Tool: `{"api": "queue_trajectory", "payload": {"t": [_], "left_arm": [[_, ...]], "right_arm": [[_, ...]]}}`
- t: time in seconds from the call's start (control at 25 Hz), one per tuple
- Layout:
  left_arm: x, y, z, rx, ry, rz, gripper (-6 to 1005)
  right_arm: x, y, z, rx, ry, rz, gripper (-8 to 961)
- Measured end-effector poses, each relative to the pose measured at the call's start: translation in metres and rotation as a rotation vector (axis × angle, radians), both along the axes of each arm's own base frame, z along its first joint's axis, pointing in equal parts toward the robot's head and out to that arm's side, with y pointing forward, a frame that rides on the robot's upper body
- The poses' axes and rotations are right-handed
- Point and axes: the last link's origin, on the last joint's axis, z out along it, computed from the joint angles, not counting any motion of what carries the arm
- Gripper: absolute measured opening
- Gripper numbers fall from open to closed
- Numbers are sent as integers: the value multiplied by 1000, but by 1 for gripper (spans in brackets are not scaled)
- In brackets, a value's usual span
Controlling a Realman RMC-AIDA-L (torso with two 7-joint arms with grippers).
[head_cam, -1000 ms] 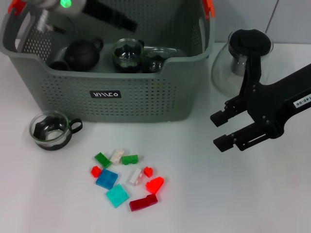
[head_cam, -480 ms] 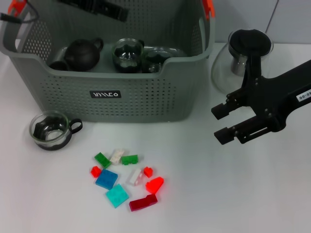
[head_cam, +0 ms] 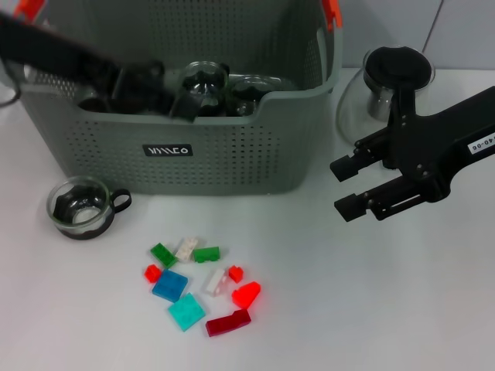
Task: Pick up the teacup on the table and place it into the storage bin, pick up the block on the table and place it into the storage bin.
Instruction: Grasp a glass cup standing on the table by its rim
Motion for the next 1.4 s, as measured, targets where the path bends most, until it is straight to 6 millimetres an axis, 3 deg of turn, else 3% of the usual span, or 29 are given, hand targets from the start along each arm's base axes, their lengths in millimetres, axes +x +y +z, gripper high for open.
{"api": "queue_trajectory", "payload": {"t": [0.4,0.76,1.12,1.4], "left_arm": [[-50,-21,13,29,20,158,849],[-112,-31,20,23,1,375,848],[-166,-20,18,96,60,547,848],[-174,-6,21,137,167,628,848]], "right_arm": [[1,3,5,24,17,-3,674],[4,2,2,12,21,-2,674],[6,4,0,22,18,3,674],[7,6,3,34,17,4,675]]}}
